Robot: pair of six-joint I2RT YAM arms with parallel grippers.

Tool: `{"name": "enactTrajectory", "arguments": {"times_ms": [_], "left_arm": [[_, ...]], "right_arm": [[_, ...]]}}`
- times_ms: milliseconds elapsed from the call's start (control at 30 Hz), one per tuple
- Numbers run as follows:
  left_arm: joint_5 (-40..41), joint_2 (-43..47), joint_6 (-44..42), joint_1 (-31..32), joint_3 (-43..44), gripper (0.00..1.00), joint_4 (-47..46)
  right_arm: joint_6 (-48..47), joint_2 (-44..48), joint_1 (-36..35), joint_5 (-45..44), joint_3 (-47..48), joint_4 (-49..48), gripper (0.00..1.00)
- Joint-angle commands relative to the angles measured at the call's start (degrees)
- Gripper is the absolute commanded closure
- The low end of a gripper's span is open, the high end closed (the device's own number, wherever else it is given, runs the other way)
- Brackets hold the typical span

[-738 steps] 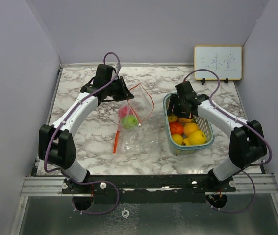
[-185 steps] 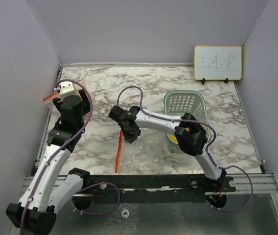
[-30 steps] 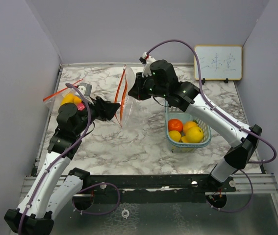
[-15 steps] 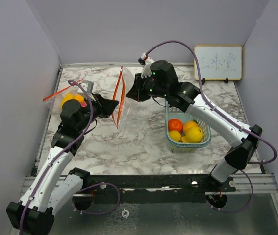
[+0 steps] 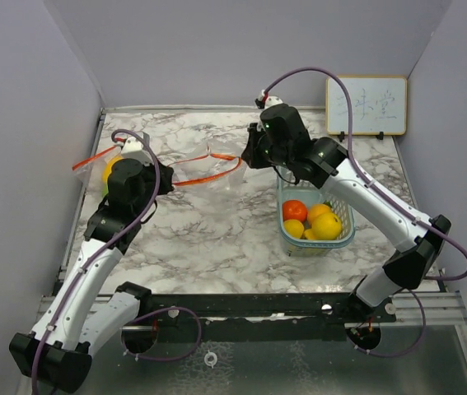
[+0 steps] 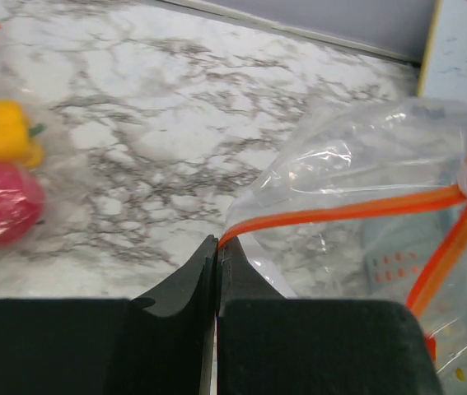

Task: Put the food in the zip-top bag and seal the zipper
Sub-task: Open the zipper of the food storage bag.

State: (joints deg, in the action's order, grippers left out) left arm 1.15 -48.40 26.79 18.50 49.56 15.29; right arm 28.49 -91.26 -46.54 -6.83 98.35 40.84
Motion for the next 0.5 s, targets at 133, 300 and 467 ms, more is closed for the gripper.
{"name": "enactTrajectory", "arguments": {"times_ms": [133,300,467], "left_arm": [[21.37,-4.72,-5.89,0.74,9.5,1.0,10.13],[19.96,-8.44,-6.25,2.19,14.04,1.0,10.37],[19.1,-11.09,-5.47,2.9,16.24,1.0,10.29]], "right_arm": [[1.8,-3.29,0.85,-13.15,6.22,6.2,0.95],[-0.89,-9.9,0.64,-4.01,14.46,1.47,0.77],[-0.93,-15.54,0.24,0.09,21.67,1.61,0.61]]}}
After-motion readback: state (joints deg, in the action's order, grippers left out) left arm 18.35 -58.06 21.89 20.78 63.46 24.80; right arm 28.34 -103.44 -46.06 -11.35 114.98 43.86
